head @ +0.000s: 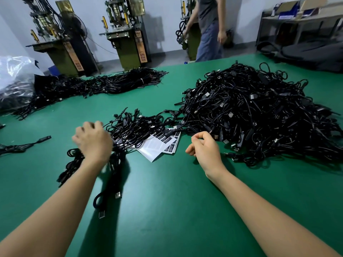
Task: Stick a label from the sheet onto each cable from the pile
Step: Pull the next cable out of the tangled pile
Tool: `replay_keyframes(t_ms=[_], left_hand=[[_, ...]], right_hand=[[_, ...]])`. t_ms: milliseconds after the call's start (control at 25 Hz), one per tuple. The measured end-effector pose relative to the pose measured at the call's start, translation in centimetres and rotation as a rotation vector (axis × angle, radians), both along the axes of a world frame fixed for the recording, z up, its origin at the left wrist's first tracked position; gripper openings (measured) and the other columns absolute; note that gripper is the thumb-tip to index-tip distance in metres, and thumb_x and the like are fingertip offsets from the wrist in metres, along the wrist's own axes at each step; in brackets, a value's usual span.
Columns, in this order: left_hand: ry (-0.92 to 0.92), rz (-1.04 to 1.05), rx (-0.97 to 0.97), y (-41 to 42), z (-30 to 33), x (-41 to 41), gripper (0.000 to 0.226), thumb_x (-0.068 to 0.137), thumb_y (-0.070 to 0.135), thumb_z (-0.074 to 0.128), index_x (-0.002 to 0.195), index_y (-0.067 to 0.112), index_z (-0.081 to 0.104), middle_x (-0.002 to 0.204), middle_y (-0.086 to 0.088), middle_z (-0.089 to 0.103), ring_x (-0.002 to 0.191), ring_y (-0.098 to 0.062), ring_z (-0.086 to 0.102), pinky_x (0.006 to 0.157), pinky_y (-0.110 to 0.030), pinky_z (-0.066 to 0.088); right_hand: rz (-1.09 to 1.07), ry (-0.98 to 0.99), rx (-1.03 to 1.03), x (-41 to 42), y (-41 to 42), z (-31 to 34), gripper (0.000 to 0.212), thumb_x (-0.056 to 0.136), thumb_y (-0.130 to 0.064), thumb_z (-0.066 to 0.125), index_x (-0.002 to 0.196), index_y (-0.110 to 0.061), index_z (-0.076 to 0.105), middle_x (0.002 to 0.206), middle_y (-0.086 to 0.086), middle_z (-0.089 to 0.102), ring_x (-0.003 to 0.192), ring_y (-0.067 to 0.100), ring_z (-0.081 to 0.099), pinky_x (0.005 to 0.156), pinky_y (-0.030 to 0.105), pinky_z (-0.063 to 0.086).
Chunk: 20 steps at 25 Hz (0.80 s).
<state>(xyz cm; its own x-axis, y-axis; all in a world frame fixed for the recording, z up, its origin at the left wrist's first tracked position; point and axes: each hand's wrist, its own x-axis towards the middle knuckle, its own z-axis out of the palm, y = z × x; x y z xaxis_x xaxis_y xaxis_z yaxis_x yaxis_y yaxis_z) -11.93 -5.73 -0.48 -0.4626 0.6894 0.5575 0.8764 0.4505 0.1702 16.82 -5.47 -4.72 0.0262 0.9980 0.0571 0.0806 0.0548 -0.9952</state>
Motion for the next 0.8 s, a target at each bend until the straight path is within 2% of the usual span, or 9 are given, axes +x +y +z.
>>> replay_keyframes(t_ms=[200, 280, 360, 480, 560, 720, 800], left_hand=[[0.247, -0.397, -0.171, 2.2, -2.4, 8.5, 0.023, 0.092, 0.015, 0.047, 0.11, 0.008, 0.059, 0.11, -0.011, 0.061, 0.1, -0.03, 0.05, 0.082, -0.04, 0.039], [0.207, -0.502, -0.2, 3.0, -3.5, 10.8, 0.024, 0.095, 0.02, 0.045, 0.11, 0.008, 0.06, 0.109, -0.011, 0.061, 0.1, -0.031, 0.05, 0.079, -0.04, 0.039], [0.106, -0.52, -0.202, 3.7, -3.7, 12.1, 0.028, 0.097, 0.029, 0.047, 0.11, 0.007, 0.06, 0.108, -0.013, 0.06, 0.1, -0.034, 0.051, 0.078, -0.041, 0.039], [0.048, -0.486, -0.242, 4.5, -3.6, 13.0, 0.035, 0.095, 0.039, 0.051, 0.11, 0.009, 0.061, 0.11, -0.011, 0.058, 0.106, -0.033, 0.049, 0.082, -0.04, 0.041], [-0.027, -0.44, -0.263, 5.0, -3.1, 13.4, 0.032, 0.096, 0.035, 0.052, 0.111, 0.008, 0.06, 0.114, -0.013, 0.056, 0.109, -0.033, 0.047, 0.084, -0.039, 0.04], [0.005, -0.423, -0.342, 5.0, -2.5, 14.3, 0.021, 0.097, 0.02, 0.049, 0.112, 0.005, 0.051, 0.114, -0.016, 0.058, 0.108, -0.035, 0.05, 0.08, -0.039, 0.039], [-0.104, -0.453, -0.329, 4.8, -2.0, 14.5, 0.017, 0.094, 0.011, 0.049, 0.11, 0.005, 0.048, 0.109, -0.016, 0.06, 0.103, -0.036, 0.053, 0.08, -0.041, 0.041]], right_hand=[[0.005, -0.017, 0.002, 0.0, 0.0, -0.1, 0.014, 0.098, -0.02, 0.045, 0.086, -0.019, 0.053, 0.064, -0.001, 0.069, 0.059, 0.005, 0.059, 0.059, 0.024, 0.045], [0.01, -0.018, 0.004, 0.0, 0.0, 0.0, 0.014, 0.097, -0.02, 0.046, 0.086, -0.02, 0.053, 0.064, -0.002, 0.069, 0.06, 0.006, 0.06, 0.06, 0.025, 0.046], [0.007, -0.013, 0.011, -0.1, 0.0, -0.1, 0.014, 0.097, -0.019, 0.046, 0.084, -0.02, 0.052, 0.064, -0.002, 0.069, 0.06, 0.006, 0.059, 0.062, 0.025, 0.045], [0.012, -0.012, 0.026, 0.0, 0.0, 0.0, 0.015, 0.097, -0.018, 0.046, 0.083, -0.02, 0.052, 0.062, -0.002, 0.069, 0.059, 0.006, 0.059, 0.063, 0.026, 0.046], [0.012, -0.019, 0.031, 0.0, 0.0, 0.0, 0.014, 0.097, -0.017, 0.046, 0.083, -0.018, 0.051, 0.06, -0.002, 0.068, 0.059, 0.008, 0.059, 0.062, 0.028, 0.047], [0.011, -0.041, 0.032, 0.0, -0.2, 0.2, 0.014, 0.096, -0.017, 0.046, 0.084, -0.018, 0.052, 0.061, -0.003, 0.068, 0.057, 0.004, 0.058, 0.063, 0.028, 0.048], [0.008, -0.047, 0.036, 0.0, -0.2, 0.2, 0.014, 0.096, -0.017, 0.046, 0.084, -0.017, 0.052, 0.06, -0.003, 0.068, 0.056, 0.002, 0.057, 0.064, 0.028, 0.048]])
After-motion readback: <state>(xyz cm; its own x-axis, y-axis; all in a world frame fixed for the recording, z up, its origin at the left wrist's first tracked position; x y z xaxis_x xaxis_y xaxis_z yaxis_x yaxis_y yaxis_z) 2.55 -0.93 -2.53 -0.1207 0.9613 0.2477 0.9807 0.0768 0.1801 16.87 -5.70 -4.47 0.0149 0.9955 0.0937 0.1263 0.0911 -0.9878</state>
